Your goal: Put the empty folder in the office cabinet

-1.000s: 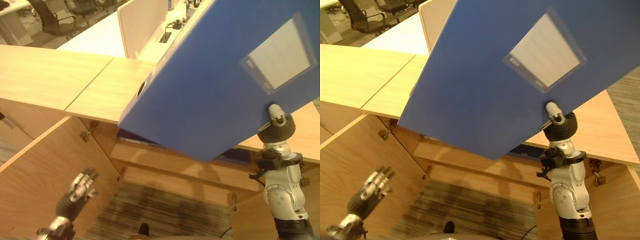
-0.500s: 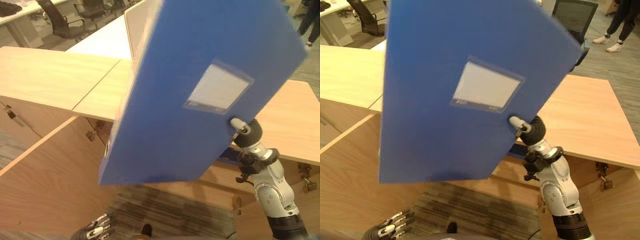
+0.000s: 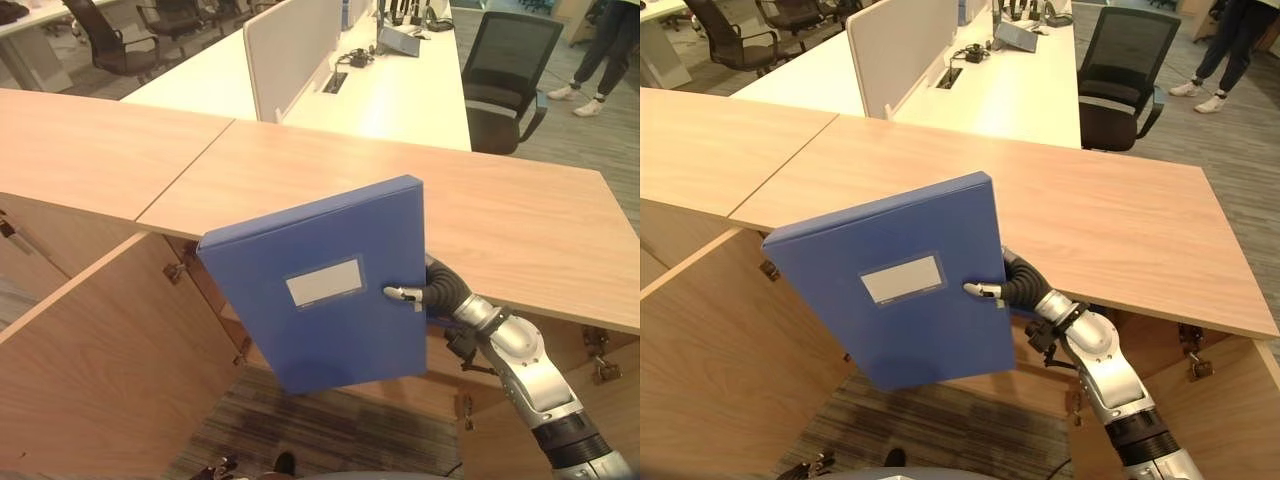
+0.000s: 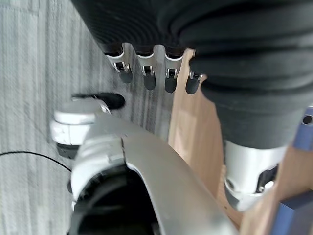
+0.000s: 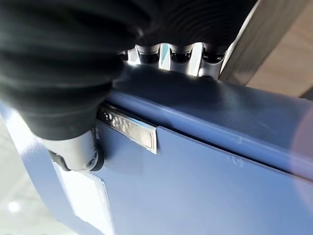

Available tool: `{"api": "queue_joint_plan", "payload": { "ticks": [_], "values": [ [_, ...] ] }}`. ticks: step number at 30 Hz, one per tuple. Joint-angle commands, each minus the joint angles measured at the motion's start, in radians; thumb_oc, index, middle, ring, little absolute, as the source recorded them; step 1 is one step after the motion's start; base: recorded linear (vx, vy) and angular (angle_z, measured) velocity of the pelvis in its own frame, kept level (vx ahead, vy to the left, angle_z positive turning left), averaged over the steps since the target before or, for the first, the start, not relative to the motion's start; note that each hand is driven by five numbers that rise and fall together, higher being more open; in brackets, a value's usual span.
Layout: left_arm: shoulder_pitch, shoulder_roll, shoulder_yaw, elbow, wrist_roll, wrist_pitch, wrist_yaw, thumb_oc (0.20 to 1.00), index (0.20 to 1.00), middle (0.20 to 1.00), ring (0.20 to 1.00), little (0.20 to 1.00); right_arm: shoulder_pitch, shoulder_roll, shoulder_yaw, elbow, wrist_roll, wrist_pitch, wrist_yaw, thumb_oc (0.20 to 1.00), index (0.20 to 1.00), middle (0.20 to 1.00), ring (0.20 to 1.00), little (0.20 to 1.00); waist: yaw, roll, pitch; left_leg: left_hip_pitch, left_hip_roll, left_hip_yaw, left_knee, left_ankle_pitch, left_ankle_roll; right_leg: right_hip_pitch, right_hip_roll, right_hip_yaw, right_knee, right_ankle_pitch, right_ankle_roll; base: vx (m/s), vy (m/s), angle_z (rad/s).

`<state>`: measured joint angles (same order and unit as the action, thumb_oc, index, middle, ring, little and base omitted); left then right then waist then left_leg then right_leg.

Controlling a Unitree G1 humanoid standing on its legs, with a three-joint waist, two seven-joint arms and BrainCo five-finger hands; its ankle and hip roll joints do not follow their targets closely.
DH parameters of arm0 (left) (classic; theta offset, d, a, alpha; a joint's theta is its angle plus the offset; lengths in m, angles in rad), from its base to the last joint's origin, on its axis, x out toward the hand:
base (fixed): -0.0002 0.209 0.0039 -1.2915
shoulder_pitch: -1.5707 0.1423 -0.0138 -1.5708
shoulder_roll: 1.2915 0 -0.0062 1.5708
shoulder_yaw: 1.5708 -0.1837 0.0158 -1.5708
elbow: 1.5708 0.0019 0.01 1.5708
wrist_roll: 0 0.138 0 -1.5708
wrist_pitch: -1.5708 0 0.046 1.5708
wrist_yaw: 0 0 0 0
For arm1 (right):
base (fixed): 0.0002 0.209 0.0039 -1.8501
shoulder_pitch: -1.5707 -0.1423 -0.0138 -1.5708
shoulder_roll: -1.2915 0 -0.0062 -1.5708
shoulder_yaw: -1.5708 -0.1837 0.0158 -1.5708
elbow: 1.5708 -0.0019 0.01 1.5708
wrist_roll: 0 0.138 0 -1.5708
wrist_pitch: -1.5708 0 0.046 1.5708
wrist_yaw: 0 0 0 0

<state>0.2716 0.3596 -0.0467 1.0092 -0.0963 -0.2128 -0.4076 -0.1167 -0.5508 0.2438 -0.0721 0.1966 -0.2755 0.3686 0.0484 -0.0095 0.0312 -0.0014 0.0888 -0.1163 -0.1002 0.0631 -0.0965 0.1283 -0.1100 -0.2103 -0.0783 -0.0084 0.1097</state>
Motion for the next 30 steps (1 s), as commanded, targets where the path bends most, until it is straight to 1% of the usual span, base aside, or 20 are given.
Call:
{"api": "queue_joint_plan", "payload": {
  "ticks": [1,2,5,6,7,11,14,17,18,19,21,22,23,24,27,30],
  "values": [
    [-0.064,0.029,-0.032,0.015,0.042,-0.042,0.052,1.000,1.000,1.000,1.000,1.000,-0.007,-0.053,0.089,0.082,-0.227,-0.017,-0.101,0.200,0.200,0.200,0.200,0.200,0.037,0.010,0.043,0.045,0.070,0.038,0.013,-0.062,-0.016,-0.092,-0.097,0.025,0.098,-0.014,0.100,0.00,0.000,0.00],
    [-0.064,0.028,-0.032,0.016,0.042,-0.042,0.052,1.000,1.000,1.000,1.000,1.000,-0.009,-0.052,0.091,0.085,-0.229,-0.018,-0.103,0.200,0.200,0.200,0.200,0.200,0.036,0.010,0.043,0.045,0.070,0.038,0.013,-0.062,-0.016,-0.092,-0.097,0.025,0.098,-0.014,0.100,0.00,0.000,0.00],
    [-0.047,0.021,-0.051,-0.002,0.051,-0.054,0.069,1.000,1.000,1.000,1.000,1.000,0.003,-0.045,0.145,0.184,-0.316,-0.009,-0.128,0.200,0.200,0.200,0.200,0.200,0.043,0.011,0.047,0.039,0.068,0.031,0.013,-0.061,-0.016,-0.088,-0.099,0.016,0.097,-0.015,0.100,0.00,0.000,0.00],
    [-0.046,0.021,-0.051,-0.003,0.051,-0.053,0.070,1.000,1.000,1.000,1.000,1.000,0.001,-0.044,0.147,0.188,-0.318,-0.011,-0.130,0.200,0.200,0.200,0.200,0.200,0.042,0.011,0.046,0.039,0.068,0.031,0.013,-0.061,-0.016,-0.088,-0.099,0.016,0.096,-0.015,0.100,0.00,0.000,0.00],
    [-0.046,0.019,-0.059,-0.005,0.044,-0.051,0.077,1.000,1.000,1.000,1.000,1.000,0.007,-0.034,0.162,0.245,-0.350,0.002,-0.150,0.200,0.200,0.200,0.200,0.200,0.044,0.012,0.049,0.037,0.067,0.027,0.013,-0.060,-0.016,-0.087,-0.099,0.014,0.095,-0.015,0.099,0.00,0.000,0.00],
    [-0.050,0.020,-0.067,-0.010,0.038,-0.048,0.089,1.000,1.000,1.000,1.000,1.000,0.012,-0.015,0.175,0.292,-0.371,0.016,-0.163,0.200,0.200,0.200,0.200,0.200,0.046,0.014,0.052,0.030,0.065,0.021,0.013,-0.058,-0.015,-0.087,-0.100,0.006,0.094,-0.016,0.099,0.00,-0.006,0.05],
    [-0.047,0.019,-0.071,-0.002,0.049,-0.051,0.092,1.000,1.000,1.000,1.000,1.000,0.017,-0.003,0.172,0.285,-0.346,0.026,-0.153,0.200,0.200,0.200,0.200,0.200,0.049,0.016,0.053,0.027,0.064,0.015,0.013,-0.056,-0.014,-0.085,-0.102,0.002,0.092,-0.015,0.099,0.01,-0.003,0.25],
    [-0.035,0.018,-0.065,0.011,0.064,-0.051,0.092,1.000,1.000,1.000,1.000,1.000,0.027,-0.011,0.140,0.186,-0.257,0.027,-0.123,0.200,0.200,0.200,0.200,0.200,0.051,0.020,0.056,0.022,0.060,0.013,0.013,-0.055,-0.014,-0.088,-0.103,0.000,0.093,-0.015,0.098,0.01,0.000,0.15],
    [-0.035,0.018,-0.066,0.011,0.064,-0.051,0.092,1.000,1.000,1.000,1.000,1.000,0.028,-0.012,0.139,0.185,-0.256,0.028,-0.123,0.200,0.200,0.200,0.200,0.200,0.051,0.020,0.056,0.021,0.060,0.013,0.013,-0.055,-0.014,-0.088,-0.103,0.000,0.093,-0.015,0.098,0.00,-0.001,0.04],
    [-0.030,0.019,-0.058,0.021,0.069,-0.052,0.093,1.000,1.000,1.000,1.000,1.000,0.027,-0.015,0.109,0.100,-0.172,0.021,-0.104,0.200,0.200,0.200,0.200,0.200,0.051,0.021,0.058,0.019,0.059,0.011,0.013,-0.053,-0.014,-0.091,-0.103,0.000,0.094,-0.016,0.098,0.00,0.000,0.07],
    [-0.026,0.020,-0.054,0.027,0.075,-0.054,0.090,1.000,1.000,1.000,1.000,1.000,0.033,-0.021,0.076,0.033,-0.097,0.021,-0.084,0.200,0.200,0.200,0.200,0.200,0.052,0.023,0.057,0.018,0.058,0.009,0.013,-0.053,-0.015,-0.091,-0.104,0.000,0.095,-0.017,0.098,0.01,0.001,0.11],
    [-0.026,0.020,-0.054,0.027,0.075,-0.054,0.091,1.000,1.000,1.000,1.000,1.000,0.034,-0.021,0.075,0.032,-0.097,0.021,-0.083,0.200,0.200,0.200,0.200,0.200,0.052,0.023,0.057,0.018,0.058,0.009,0.013,-0.053,-0.015,-0.091,-0.104,0.000,0.095,-0.017,0.098,0.01,0.003,0.18],
    [-0.028,0.019,-0.054,0.036,0.079,-0.055,0.093,1.000,1.000,1.000,1.000,1.000,0.032,-0.017,0.058,-0.008,-0.046,0.016,-0.081,0.200,0.200,0.200,0.200,0.200,0.050,0.024,0.057,0.018,0.058,0.008,0.013,-0.053,-0.015,-0.091,-0.104,0.000,0.096,-0.017,0.098,0.01,0.003,0.24],
    [-0.033,0.021,-0.057,0.039,0.090,-0.059,0.099,1.000,1.000,1.000,1.000,1.000,0.023,-0.005,0.031,-0.062,0.041,0.009,-0.077,0.200,0.200,0.200,0.200,0.200,0.049,0.025,0.056,0.018,0.059,0.008,0.013,-0.053,-0.016,-0.093,-0.104,0.002,0.098,-0.019,0.097,0.01,0.002,0.27],
    [-0.038,0.022,-0.059,0.042,0.091,-0.060,0.108,1.000,1.000,1.000,1.000,1.000,-0.008,0.009,0.020,-0.113,0.104,0.005,-0.078,0.200,0.200,0.200,0.200,0.200,0.051,0.023,0.053,0.022,0.060,0.010,0.013,-0.055,-0.016,-0.091,-0.104,0.004,0.101,-0.020,0.097,0.01,-0.002,0.02],
    [-0.037,0.026,-0.056,0.032,0.088,-0.063,0.113,1.000,1.000,1.000,1.000,1.000,-0.028,0.001,0.031,-0.117,0.107,0.014,-0.067,0.200,0.200,0.200,0.200,0.200,0.053,0.023,0.050,0.025,0.061,0.011,0.013,-0.056,-0.016,-0.090,-0.103,0.003,0.103,-0.022,0.096,0.00,-0.003,-0.04]
  ]
}}
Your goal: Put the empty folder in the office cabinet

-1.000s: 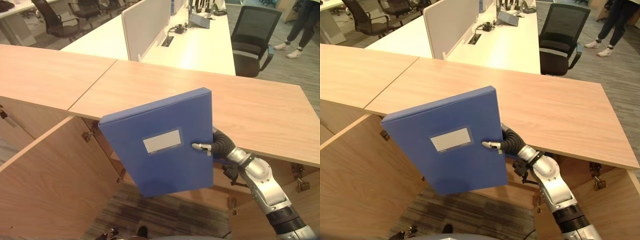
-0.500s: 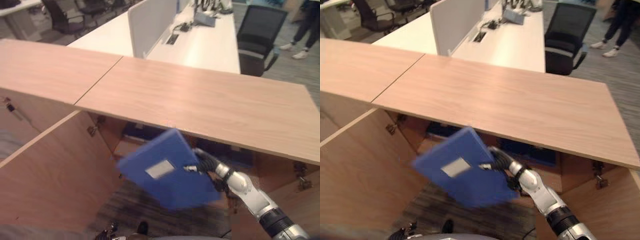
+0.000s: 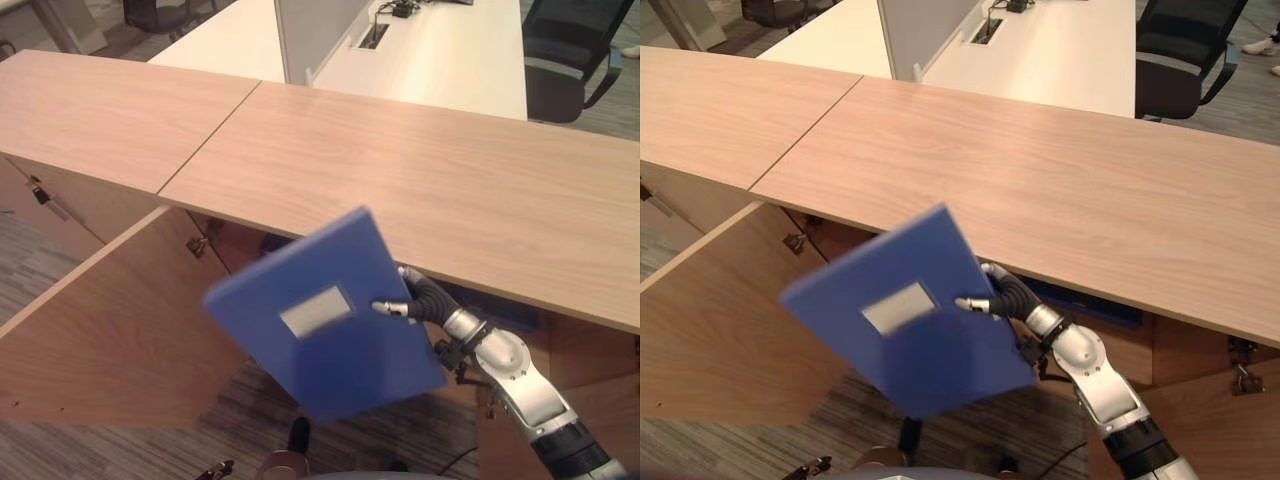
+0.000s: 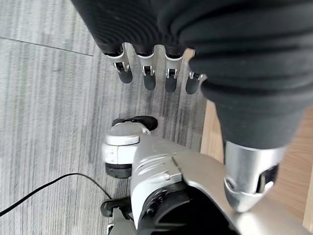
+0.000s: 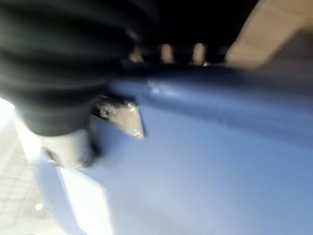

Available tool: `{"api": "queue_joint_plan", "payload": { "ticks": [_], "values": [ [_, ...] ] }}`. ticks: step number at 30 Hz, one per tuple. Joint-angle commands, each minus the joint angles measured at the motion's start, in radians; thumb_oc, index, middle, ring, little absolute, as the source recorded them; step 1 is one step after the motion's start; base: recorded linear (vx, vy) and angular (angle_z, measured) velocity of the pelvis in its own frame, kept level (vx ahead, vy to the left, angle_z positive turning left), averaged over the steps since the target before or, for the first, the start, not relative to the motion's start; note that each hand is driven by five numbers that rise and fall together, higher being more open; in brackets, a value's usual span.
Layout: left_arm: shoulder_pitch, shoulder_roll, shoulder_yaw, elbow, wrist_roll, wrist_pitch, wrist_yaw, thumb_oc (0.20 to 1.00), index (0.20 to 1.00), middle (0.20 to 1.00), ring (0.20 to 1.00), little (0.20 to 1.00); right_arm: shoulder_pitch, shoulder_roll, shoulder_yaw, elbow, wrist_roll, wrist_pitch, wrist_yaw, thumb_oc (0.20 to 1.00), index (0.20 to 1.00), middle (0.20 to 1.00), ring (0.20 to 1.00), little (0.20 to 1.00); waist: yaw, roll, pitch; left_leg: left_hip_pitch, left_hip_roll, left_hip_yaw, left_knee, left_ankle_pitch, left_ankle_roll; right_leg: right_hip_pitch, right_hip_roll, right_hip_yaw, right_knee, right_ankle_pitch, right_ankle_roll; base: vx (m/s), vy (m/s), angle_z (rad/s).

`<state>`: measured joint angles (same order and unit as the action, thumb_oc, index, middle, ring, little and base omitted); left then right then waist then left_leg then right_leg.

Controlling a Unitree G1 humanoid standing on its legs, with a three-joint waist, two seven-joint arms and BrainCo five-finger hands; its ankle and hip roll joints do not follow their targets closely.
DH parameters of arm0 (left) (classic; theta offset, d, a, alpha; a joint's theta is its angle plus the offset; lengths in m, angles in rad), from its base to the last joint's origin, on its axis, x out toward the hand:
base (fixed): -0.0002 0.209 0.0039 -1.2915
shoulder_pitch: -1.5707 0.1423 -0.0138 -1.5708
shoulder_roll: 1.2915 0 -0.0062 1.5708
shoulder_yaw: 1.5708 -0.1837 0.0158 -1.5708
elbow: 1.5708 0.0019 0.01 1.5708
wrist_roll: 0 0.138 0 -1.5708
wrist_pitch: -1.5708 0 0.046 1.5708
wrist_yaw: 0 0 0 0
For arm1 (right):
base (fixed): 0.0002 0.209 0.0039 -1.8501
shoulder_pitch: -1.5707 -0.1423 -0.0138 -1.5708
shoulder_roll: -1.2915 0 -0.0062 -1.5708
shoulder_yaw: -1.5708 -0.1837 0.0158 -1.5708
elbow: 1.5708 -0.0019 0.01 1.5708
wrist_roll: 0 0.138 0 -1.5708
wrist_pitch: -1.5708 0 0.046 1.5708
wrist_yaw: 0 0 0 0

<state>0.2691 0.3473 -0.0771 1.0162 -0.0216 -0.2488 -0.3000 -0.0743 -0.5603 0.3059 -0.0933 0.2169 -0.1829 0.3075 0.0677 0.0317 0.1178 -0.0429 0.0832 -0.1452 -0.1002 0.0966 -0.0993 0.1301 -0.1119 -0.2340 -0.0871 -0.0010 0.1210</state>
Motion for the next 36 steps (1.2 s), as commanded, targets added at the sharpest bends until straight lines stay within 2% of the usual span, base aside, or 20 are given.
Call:
{"api": "queue_joint_plan", "payload": {
  "ticks": [1,10,25,33,36],
  "values": [
    [-0.034,0.036,-0.027,0.025,0.008,-0.025,0.002,1.000,1.000,1.000,1.000,1.000,-0.073,0.009,-0.020,-0.083,0.083,-0.073,-0.002,0.200,0.200,0.200,0.200,0.200,0.035,-0.018,-0.036,0.067,0.067,0.039,0.013,-0.090,-0.013,-0.091,-0.101,0.028,0.113,-0.030,0.084,0.00,0.000,0.00],
    [-0.060,0.023,-0.024,0.003,0.000,-0.013,0.031,1.000,1.000,1.000,1.000,1.000,-0.048,0.003,0.056,0.043,0.009,-0.038,0.015,0.200,0.200,0.200,0.200,0.200,0.034,-0.024,-0.040,0.076,0.069,0.038,0.013,-0.096,-0.008,-0.082,-0.099,0.024,0.114,-0.037,0.080,0.00,0.000,0.00],
    [-0.080,0.031,-0.030,0.013,0.004,0.000,0.020,1.000,1.000,1.000,1.000,1.000,-0.036,0.033,0.125,0.195,-0.011,-0.006,0.038,0.200,0.200,0.200,0.200,0.200,0.037,-0.024,-0.042,0.076,0.067,0.033,0.013,-0.095,-0.008,-0.080,-0.098,0.018,0.114,-0.037,0.079,0.00,0.000,0.00],
    [-0.086,0.042,-0.038,0.009,0.016,-0.001,0.021,1.000,1.000,1.000,1.000,1.000,-0.033,0.058,0.147,0.235,0.072,0.012,0.067,0.200,0.200,0.200,0.200,0.200,0.043,-0.025,-0.043,0.076,0.069,0.032,0.013,-0.094,-0.009,-0.079,-0.099,0.014,0.113,-0.036,0.079,0.00,0.000,0.00],
    [-0.087,0.050,-0.042,0.006,0.021,-0.001,0.020,1.000,1.000,1.000,1.000,1.000,-0.035,0.080,0.163,0.253,0.188,0.041,0.096,0.200,0.200,0.200,0.200,0.200,0.047,-0.026,-0.042,0.075,0.068,0.029,0.013,-0.093,-0.011,-0.078,-0.098,0.014,0.113,-0.036,0.080,0.00,0.000,0.00]
  ]
}}
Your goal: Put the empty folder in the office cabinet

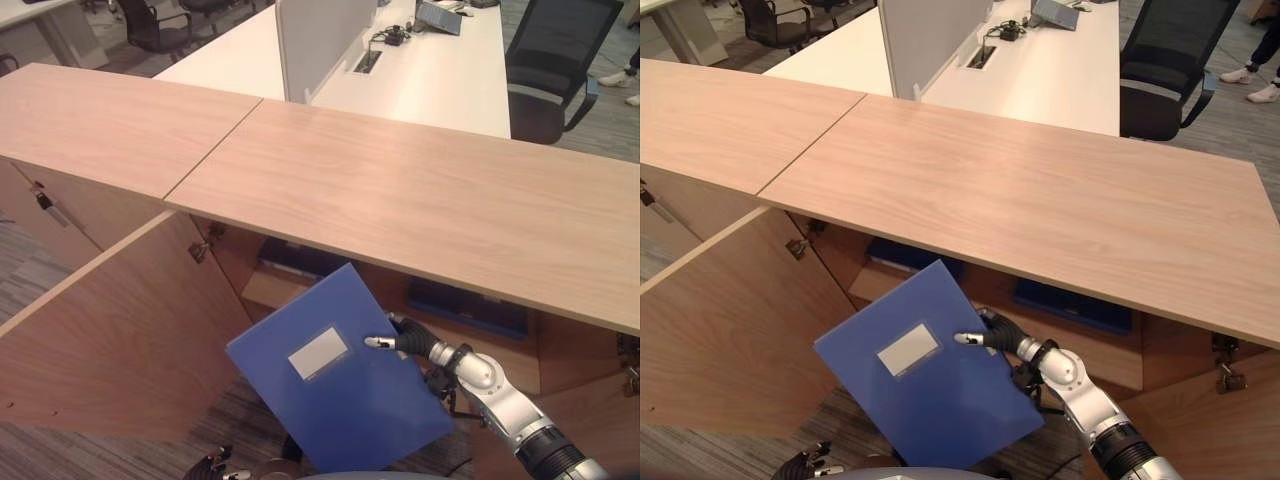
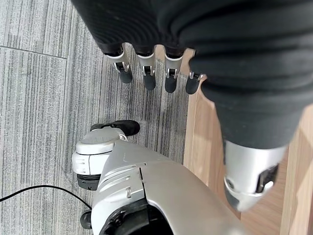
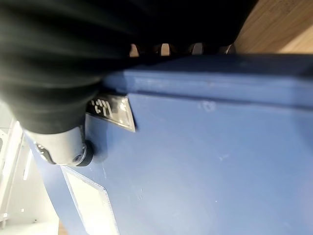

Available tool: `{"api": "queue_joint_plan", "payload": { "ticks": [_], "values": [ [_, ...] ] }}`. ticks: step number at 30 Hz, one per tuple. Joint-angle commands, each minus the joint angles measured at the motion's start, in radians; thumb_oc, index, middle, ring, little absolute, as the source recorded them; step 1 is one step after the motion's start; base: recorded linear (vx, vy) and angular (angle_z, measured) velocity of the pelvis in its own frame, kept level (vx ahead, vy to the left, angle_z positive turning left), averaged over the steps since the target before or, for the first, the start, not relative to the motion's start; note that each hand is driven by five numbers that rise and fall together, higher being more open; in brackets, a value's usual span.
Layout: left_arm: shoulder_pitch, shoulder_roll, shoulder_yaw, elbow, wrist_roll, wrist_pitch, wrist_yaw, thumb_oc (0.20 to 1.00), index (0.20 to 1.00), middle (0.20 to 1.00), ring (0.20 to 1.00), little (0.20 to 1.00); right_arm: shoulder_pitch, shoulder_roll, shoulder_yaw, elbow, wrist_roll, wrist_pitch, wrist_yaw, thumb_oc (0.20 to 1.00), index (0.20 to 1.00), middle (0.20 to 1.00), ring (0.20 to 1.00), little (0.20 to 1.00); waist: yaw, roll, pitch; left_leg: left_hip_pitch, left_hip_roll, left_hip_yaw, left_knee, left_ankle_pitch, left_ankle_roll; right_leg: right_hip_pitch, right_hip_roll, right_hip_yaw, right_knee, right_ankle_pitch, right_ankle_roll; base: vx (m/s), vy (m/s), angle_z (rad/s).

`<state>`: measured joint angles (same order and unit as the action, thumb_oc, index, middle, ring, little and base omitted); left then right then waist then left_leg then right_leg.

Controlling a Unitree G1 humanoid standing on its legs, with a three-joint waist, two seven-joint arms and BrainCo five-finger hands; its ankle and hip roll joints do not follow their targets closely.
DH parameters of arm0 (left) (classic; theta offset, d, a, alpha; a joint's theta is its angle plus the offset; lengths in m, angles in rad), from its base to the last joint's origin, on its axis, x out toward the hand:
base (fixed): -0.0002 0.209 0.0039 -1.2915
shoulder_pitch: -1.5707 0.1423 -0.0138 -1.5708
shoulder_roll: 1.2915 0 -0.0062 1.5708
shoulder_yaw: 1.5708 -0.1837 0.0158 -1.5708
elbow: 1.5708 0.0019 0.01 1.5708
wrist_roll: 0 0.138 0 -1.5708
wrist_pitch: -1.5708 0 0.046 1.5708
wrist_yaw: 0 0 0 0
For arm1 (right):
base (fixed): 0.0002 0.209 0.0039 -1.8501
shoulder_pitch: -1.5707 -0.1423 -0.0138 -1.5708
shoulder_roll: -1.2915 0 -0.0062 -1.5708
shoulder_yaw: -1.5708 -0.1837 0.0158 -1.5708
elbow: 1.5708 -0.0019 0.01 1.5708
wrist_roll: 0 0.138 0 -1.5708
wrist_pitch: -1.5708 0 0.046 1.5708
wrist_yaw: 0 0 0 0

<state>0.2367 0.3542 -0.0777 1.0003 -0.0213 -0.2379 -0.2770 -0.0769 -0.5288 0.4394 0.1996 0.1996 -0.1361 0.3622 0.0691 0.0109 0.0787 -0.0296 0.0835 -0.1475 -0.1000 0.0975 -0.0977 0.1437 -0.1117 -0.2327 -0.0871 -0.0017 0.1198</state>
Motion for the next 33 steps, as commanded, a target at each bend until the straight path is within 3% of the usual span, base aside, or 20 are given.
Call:
{"api": "queue_joint_plan", "payload": {
  "ticks": [1,5,10,18,33],
  "values": [
    [-0.054,0.046,-0.043,0.019,0.021,-0.011,-0.004,1.000,1.000,1.000,1.000,1.000,-0.036,0.058,0.036,-0.026,0.242,-0.001,0.049,0.200,0.200,0.200,0.200,0.200,0.047,-0.006,-0.003,0.061,0.068,0.031,0.013,-0.093,-0.013,-0.092,-0.099,0.012,0.113,-0.035,0.080,0.00,0.000,0.00],
    [-0.050,0.060,-0.053,0.007,0.034,-0.011,-0.009,1.000,1.000,1.000,1.000,1.000,-0.064,0.075,0.080,-0.024,0.352,0.035,0.084,0.200,0.200,0.200,0.200,0.200,0.059,-0.009,-0.002,0.059,0.068,0.029,0.013,-0.093,-0.015,-0.094,-0.098,0.011,0.114,-0.036,0.079,0.00,0.000,0.00],
    [-0.054,0.088,-0.094,-0.026,0.059,-0.003,-0.021,1.000,1.000,1.000,1.000,1.000,-0.134,0.097,0.180,0.011,0.551,0.135,0.131,0.200,0.200,0.200,0.200,0.200,0.076,-0.017,-0.002,0.056,0.071,0.022,0.013,-0.089,-0.018,-0.092,-0.097,0.007,0.116,-0.038,0.078,0.00,-0.004,0.01],
    [-0.084,0.068,-0.140,0.001,0.044,0.026,0.000,1.000,1.000,1.000,1.000,1.000,-0.191,0.200,0.198,0.106,0.761,0.160,0.059,0.200,0.200,0.200,0.200,0.200,0.088,-0.026,0.001,0.052,0.071,0.017,0.013,-0.086,-0.020,-0.093,-0.094,0.005,0.121,-0.039,0.074,0.00,0.000,0.00],
    [-0.099,0.044,-0.168,0.019,0.036,0.043,0.022,1.000,1.000,1.000,1.000,1.000,-0.184,0.245,0.164,0.202,0.827,0.176,0.008,0.200,0.200,0.200,0.200,0.200,0.092,-0.034,-0.002,0.049,0.069,0.009,0.013,-0.088,-0.021,-0.091,-0.093,-0.001,0.123,-0.041,0.071,0.00,-0.004,0.04]
  ]
}}
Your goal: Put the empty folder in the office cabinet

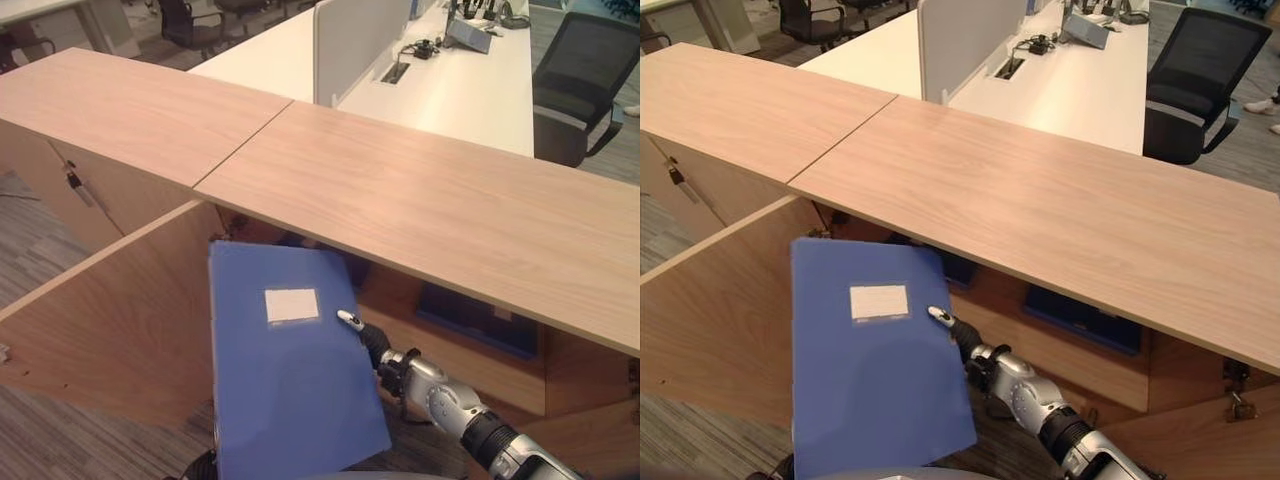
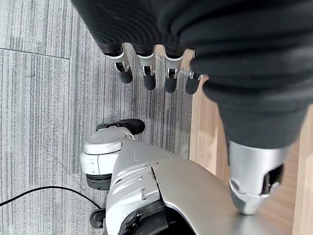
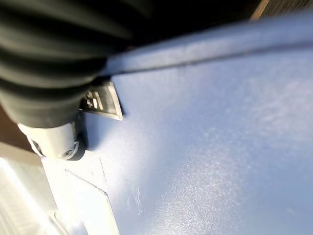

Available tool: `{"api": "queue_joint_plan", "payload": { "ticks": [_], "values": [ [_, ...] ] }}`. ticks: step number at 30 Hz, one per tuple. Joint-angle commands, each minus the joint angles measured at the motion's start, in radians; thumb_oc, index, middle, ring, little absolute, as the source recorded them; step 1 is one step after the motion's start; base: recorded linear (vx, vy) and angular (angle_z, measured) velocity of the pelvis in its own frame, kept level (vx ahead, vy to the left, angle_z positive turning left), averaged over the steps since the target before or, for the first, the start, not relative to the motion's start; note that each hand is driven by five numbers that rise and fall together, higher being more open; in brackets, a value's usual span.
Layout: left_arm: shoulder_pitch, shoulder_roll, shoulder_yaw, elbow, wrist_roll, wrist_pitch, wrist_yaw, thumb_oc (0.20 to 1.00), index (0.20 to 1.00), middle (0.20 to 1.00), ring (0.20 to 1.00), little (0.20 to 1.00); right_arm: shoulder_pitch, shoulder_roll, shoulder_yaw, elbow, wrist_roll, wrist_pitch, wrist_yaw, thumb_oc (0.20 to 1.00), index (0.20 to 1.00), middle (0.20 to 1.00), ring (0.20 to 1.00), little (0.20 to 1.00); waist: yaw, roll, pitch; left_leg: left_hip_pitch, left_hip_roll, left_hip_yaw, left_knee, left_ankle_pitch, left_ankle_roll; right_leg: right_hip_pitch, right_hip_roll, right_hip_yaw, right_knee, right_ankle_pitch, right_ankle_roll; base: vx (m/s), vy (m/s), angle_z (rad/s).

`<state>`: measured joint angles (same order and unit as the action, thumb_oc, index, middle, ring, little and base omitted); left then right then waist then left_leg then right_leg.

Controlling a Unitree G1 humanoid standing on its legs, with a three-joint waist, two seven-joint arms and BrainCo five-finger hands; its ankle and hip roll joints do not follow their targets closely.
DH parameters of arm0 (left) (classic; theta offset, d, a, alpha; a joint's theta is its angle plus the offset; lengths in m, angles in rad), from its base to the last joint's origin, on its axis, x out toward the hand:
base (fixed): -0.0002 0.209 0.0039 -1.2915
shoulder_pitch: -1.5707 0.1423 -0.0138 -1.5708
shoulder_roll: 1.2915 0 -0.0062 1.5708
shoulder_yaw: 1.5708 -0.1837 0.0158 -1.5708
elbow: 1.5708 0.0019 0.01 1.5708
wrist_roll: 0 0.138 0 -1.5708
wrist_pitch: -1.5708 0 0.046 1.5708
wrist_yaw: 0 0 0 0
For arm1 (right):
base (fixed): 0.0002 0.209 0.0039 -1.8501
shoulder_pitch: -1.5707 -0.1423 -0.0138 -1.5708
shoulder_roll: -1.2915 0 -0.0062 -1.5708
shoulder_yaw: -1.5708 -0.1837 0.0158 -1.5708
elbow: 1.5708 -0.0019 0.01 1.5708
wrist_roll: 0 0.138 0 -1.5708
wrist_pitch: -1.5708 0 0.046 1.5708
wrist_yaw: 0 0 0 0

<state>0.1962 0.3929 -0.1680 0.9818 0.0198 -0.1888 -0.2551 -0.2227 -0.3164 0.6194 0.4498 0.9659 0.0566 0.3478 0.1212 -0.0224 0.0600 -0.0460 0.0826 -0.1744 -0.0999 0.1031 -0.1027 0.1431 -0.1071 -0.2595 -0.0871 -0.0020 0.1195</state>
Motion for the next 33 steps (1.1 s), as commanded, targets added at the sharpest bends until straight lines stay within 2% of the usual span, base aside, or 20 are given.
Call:
{"api": "queue_joint_plan", "payload": {
  "ticks": [1,8,12,14,16,19,20,28,33],
  "values": [
    [-0.060,0.005,-0.078,0.038,-0.006,-0.006,0.000,1.000,1.000,1.000,1.000,1.000,-0.034,0.029,-0.011,-0.049,0.058,-0.013,0.023,0.200,0.200,0.200,0.200,0.200,0.039,-0.001,0.016,0.066,0.070,0.036,0.013,-0.094,-0.016,-0.090,-0.097,0.024,0.122,-0.041,0.071,0.00,0.000,0.00],
    [-0.068,0.003,-0.082,0.039,-0.009,-0.005,0.006,1.000,1.000,1.000,1.000,1.000,-0.022,0.024,-0.020,-0.030,0.061,-0.018,0.014,0.200,0.200,0.200,0.200,0.200,0.035,0.000,0.014,0.068,0.070,0.036,0.013,-0.096,-0.016,-0.090,-0.096,0.022,0.123,-0.043,0.071,0.00,0.000,0.00],
    [-0.071,-0.010,-0.082,0.045,-0.019,0.000,0.017,1.000,1.000,1.000,1.000,1.000,-0.007,0.038,-0.085,0.002,0.066,-0.054,-0.024,0.200,0.200,0.200,0.200,0.200,0.030,0.001,0.013,0.069,0.070,0.038,0.013,-0.096,-0.015,-0.090,-0.096,0.025,0.124,-0.041,0.072,0.00,0.000,0.00],
    [-0.069,-0.028,-0.079,0.057,-0.030,0.006,0.030,1.000,1.000,1.000,1.000,1.000,0.014,0.064,-0.183,0.027,0.091,-0.101,-0.069,0.200,0.200,0.200,0.200,0.200,0.021,0.003,0.012,0.069,0.071,0.040,0.013,-0.097,-0.013,-0.089,-0.096,0.027,0.122,-0.041,0.072,0.00,0.000,0.00],
    [-0.070,-0.028,-0.080,0.057,-0.030,0.006,0.030,1.000,1.000,1.000,1.000,1.000,0.014,0.064,-0.184,0.027,0.091,-0.101,-0.069,0.200,0.200,0.200,0.200,0.200,0.022,0.003,0.012,0.070,0.071,0.040,0.013,-0.097,-0.013,-0.089,-0.096,0.027,0.122,-0.042,0.072,0.00,0.000,0.00],
    [-0.067,-0.051,-0.074,0.079,-0.045,0.012,0.053,1.000,1.000,1.000,1.000,1.000,0.039,0.111,-0.330,0.060,0.145,-0.185,-0.132,0.200,0.200,0.200,0.200,0.200,0.007,0.009,0.006,0.073,0.070,0.043,0.013,-0.101,-0.010,-0.090,-0.094,0.031,0.122,-0.043,0.072,0.00,0.000,0.00],
    [-0.068,-0.051,-0.074,0.079,-0.045,0.012,0.054,1.000,1.000,1.000,1.000,1.000,0.038,0.111,-0.331,0.060,0.145,-0.186,-0.132,0.200,0.200,0.200,0.200,0.200,0.007,0.009,0.006,0.074,0.070,0.043,0.013,-0.101,-0.010,-0.090,-0.094,0.031,0.122,-0.043,0.072,0.00,0.000,0.00],
    [-0.069,-0.080,-0.095,0.082,-0.070,0.018,0.104,1.000,1.000,1.000,1.000,1.000,-0.013,0.191,-0.546,0.080,0.261,-0.355,-0.265,0.200,0.200,0.200,0.200,0.200,-0.004,0.018,0.001,0.081,0.066,0.044,0.013,-0.110,-0.006,-0.085,-0.091,0.036,0.123,-0.048,0.072,0.00,0.000,0.00],
    [-0.071,-0.086,-0.103,0.078,-0.077,0.022,0.117,1.000,1.000,1.000,1.000,1.000,-0.040,0.209,-0.608,0.079,0.301,-0.409,-0.306,0.200,0.200,0.200,0.200,0.200,-0.002,0.021,-0.002,0.082,0.065,0.043,0.013,-0.112,-0.005,-0.083,-0.090,0.035,0.123,-0.051,0.072,0.00,0.000,0.00]
  ]
}}
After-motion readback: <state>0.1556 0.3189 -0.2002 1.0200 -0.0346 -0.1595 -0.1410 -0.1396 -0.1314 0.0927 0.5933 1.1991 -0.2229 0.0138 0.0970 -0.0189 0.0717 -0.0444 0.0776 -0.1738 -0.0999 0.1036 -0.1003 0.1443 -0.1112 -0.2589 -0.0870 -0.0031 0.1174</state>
